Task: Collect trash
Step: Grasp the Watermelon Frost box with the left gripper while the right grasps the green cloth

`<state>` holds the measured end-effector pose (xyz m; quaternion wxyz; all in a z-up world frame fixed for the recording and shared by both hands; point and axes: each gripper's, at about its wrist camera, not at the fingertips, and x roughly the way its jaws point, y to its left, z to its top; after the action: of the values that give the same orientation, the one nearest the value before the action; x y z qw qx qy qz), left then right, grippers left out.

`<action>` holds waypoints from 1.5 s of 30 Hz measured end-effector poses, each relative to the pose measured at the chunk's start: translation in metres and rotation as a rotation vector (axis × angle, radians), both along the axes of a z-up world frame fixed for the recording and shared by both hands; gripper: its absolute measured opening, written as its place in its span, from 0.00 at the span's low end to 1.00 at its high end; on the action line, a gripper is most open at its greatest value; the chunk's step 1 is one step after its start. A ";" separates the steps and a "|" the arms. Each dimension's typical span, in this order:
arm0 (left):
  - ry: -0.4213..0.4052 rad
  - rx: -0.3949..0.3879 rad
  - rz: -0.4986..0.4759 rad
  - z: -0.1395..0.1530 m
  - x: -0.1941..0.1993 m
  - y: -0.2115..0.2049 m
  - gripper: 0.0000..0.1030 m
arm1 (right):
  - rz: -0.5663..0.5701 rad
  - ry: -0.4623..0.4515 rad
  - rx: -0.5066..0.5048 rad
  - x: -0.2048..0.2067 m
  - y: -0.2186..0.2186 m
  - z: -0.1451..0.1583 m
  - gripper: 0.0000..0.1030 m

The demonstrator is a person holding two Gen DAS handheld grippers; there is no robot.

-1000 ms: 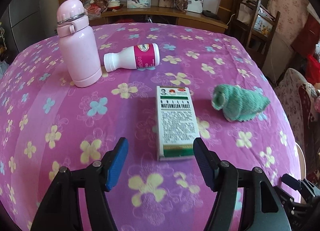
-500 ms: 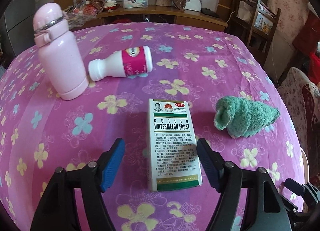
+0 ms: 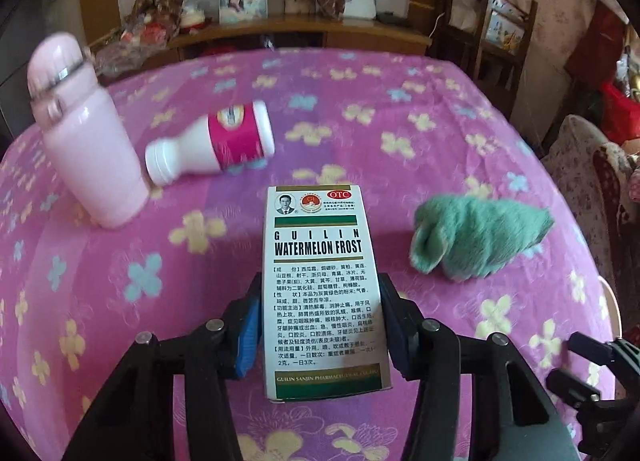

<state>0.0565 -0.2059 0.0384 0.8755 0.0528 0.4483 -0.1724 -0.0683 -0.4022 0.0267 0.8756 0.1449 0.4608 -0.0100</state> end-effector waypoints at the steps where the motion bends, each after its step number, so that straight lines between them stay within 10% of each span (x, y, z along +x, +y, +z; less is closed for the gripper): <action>1: -0.009 -0.013 -0.002 0.006 0.001 0.000 0.53 | 0.000 -0.001 0.008 0.002 -0.001 0.000 0.68; 16: 0.022 -0.035 0.040 0.012 0.047 -0.030 0.53 | -0.007 -0.014 0.002 0.012 -0.007 0.008 0.68; 29: 0.085 -0.101 -0.249 0.013 -0.049 -0.034 0.53 | -0.117 -0.069 0.132 0.007 -0.038 0.027 0.73; 45: -0.024 -0.079 -0.120 0.030 -0.091 0.072 0.53 | -0.199 0.000 0.260 0.073 0.000 0.011 0.79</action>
<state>-0.0342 -0.1342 0.0683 0.8703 0.0469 0.4266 -0.2415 0.0048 -0.4026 0.0376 0.8441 0.3020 0.4415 -0.0367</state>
